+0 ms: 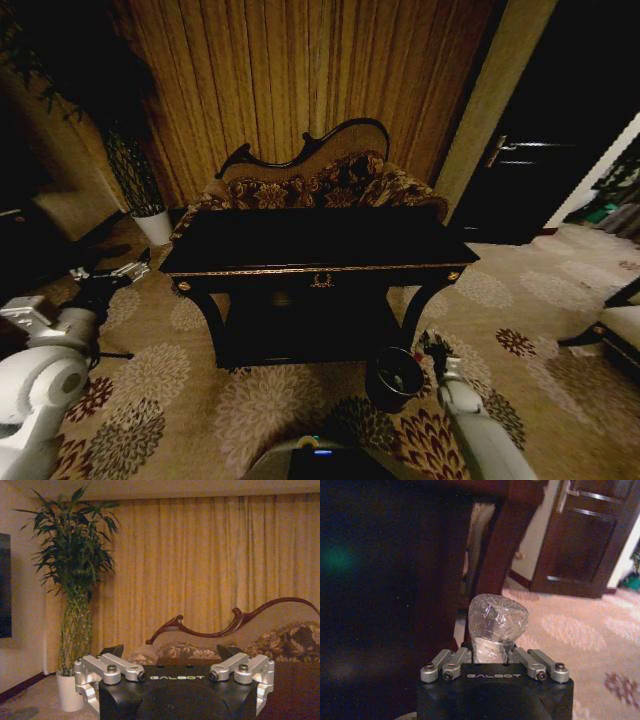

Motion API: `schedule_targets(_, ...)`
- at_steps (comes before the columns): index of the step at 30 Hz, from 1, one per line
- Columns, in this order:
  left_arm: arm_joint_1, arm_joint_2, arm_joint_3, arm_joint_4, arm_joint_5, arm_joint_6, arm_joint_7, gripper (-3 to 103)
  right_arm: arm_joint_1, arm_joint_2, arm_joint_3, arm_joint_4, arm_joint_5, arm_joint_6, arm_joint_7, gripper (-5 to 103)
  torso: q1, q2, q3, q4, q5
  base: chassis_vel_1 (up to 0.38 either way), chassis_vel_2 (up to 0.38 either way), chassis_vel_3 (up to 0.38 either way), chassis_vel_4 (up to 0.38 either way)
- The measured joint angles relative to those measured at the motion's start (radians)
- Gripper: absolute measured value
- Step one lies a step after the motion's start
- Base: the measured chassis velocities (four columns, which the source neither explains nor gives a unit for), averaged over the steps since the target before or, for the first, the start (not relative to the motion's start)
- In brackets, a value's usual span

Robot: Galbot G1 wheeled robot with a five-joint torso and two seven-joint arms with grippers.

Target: Move to the front of the table and place the trash on the table into the trash bin.

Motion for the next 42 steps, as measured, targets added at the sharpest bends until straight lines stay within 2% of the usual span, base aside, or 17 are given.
schedule_targets(11, 0.006, -0.004, 0.001, -0.007, 0.001, 0.000, 0.000, 100, 0.010, 0.034, 0.009, -0.056, 0.003, 0.048, 0.007, 27, 0.000, 0.000, 0.000, 0.0001, -0.0002, 0.000, 0.000, 0.000, 0.000)
schedule_targets(13, 0.009, -0.003, 0.000, -0.008, 0.001, 0.000, 0.000, 100, 0.006, 0.038, 0.009, -0.048, 0.005, 0.048, 0.010, 37, 0.000, 0.000, 0.000, 0.0000, -0.0001, 0.000, 0.000, 0.000, 0.000)
schedule_targets(14, 0.009, -0.003, 0.000, -0.008, 0.001, 0.000, 0.000, 100, 0.006, 0.038, 0.009, -0.048, 0.005, 0.048, 0.010, 37, 0.000, 0.000, 0.000, 0.0000, -0.0001, 0.000, 0.000, 0.000, 0.000)
schedule_targets(16, 0.010, 0.000, -0.003, -0.008, 0.000, -0.001, 0.000, 100, 0.002, 0.040, 0.010, -0.042, 0.005, 0.048, 0.011, 47, 0.000, 0.000, 0.000, 0.0000, -0.0001, 0.000, 0.000, 0.000, 0.000)
schedule_targets(17, 0.010, 0.000, -0.003, -0.008, 0.000, -0.001, 0.000, 100, 0.002, 0.040, 0.010, -0.042, 0.005, 0.048, 0.011, 47, 0.000, 0.000, 0.000, 0.0000, -0.0001, 0.000, 0.000, 0.000, 0.000)
schedule_targets(20, 0.010, 0.003, -0.005, -0.007, -0.001, -0.002, 0.000, 100, -0.002, 0.040, 0.012, -0.031, 0.006, 0.045, 0.012, 63, 0.000, 0.000, 0.000, 0.0000, -0.0001, 0.000, 0.000, 0.000, 0.000)
schedule_targets(22, 0.009, 0.003, -0.005, -0.007, -0.001, -0.002, 0.000, 100, -0.004, 0.038, 0.013, -0.028, 0.006, 0.043, 0.012, 63, 0.000, 0.000, 0.000, 0.0000, -0.0001, 0.000, 0.000, 0.000, 0.000)
schedule_targets(24, 0.009, 0.003, -0.005, -0.006, -0.001, -0.002, 0.000, 100, -0.006, 0.036, 0.013, -0.023, 0.007, 0.040, 0.011, 74, 0.000, 0.000, 0.000, 0.0000, -0.0001, 0.000, 0.000, 0.000, 0.000)
schedule_targets(25, 0.009, 0.003, -0.005, -0.006, -0.001, -0.002, 0.000, 100, -0.008, 0.035, 0.013, -0.020, 0.007, 0.039, 0.011, 74, 0.000, 0.000, 0.000, 0.0000, 0.0000, 0.000, 0.000, 0.000, 0.000)
schedule_targets(26, 0.010, 0.003, -0.005, -0.006, -0.001, -0.002, 0.000, 100, -0.009, 0.034, 0.014, -0.019, 0.007, 0.038, 0.011, 85, 0.000, 0.000, 0.000, 0.0000, -0.0001, 0.000, 0.000, 0.000, 0.000)
schedule_targets(29, 0.011, 0.003, -0.005, -0.006, -0.001, -0.002, 0.000, 100, -0.012, 0.032, 0.015, -0.014, 0.007, 0.034, 0.011, 85, 0.000, 0.000, 0.000, 0.0000, -0.0001, 0.000, 0.000, 0.000, 0.000)
schedule_targets(30, 0.012, 0.003, -0.005, -0.006, -0.001, -0.002, 0.000, 100, -0.015, 0.031, 0.016, -0.011, 0.007, 0.030, 0.011, 95, 0.000, 0.000, 0.000, 0.0000, -0.0001, 0.000, 0.000, 0.000, 0.000)
schedule_targets(34, 0.013, 0.004, -0.005, -0.008, -0.001, -0.002, 0.000, 100, -0.021, 0.030, 0.018, -0.001, 0.011, 0.023, 0.010, 100, 0.000, 0.000, 0.000, 0.0000, 0.0000, 0.000, 0.000, 0.000, 0.000)
schedule_targets(42, 0.015, 0.004, -0.005, -0.014, -0.001, -0.001, 0.000, 100, -0.032, 0.021, 0.022, 0.009, 0.019, 0.017, 0.010, 100, 0.000, 0.000, 0.000, 0.0000, 0.0000, 0.000, 0.000, 0.000, 0.000)
